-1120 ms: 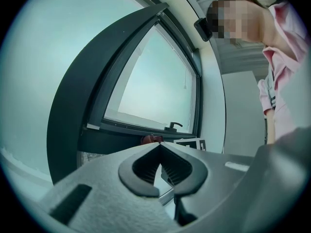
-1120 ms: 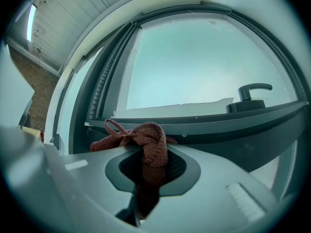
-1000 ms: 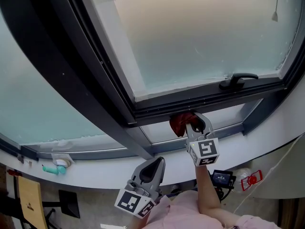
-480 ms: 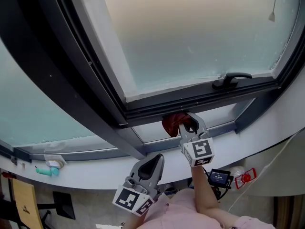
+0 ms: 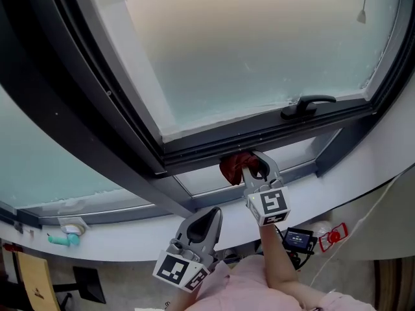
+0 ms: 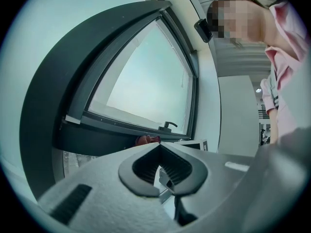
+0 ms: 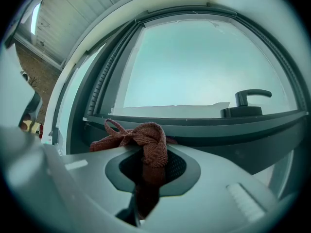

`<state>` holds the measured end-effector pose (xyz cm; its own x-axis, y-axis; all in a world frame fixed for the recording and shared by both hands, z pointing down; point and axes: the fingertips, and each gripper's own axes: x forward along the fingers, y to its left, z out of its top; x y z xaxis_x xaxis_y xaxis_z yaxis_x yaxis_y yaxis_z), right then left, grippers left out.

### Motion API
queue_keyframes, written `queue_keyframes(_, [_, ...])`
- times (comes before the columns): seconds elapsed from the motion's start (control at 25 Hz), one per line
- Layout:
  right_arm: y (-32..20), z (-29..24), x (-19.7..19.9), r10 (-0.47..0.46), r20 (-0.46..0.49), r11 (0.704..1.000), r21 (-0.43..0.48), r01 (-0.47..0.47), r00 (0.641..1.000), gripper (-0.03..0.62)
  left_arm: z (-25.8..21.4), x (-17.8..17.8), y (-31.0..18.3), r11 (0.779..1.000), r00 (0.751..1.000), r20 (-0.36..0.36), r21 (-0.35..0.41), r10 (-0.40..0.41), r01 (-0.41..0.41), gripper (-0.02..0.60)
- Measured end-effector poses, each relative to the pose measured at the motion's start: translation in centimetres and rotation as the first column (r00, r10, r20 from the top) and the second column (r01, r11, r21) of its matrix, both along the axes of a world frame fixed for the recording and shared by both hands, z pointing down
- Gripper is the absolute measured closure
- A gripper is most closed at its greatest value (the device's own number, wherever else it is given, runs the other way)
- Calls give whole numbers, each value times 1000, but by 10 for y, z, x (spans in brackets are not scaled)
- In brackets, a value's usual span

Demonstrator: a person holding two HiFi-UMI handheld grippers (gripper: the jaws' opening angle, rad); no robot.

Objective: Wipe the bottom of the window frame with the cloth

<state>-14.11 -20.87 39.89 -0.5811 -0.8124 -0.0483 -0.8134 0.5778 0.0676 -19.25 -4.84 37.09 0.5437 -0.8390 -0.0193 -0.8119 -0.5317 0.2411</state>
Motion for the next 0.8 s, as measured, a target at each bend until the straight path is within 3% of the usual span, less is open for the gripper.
queue_keyframes(0.8, [-2, -4, 9, -11, -34, 1000, 20, 11, 999, 537, -1, 8, -10, 1000, 1000, -12, 3, 14, -14, 580])
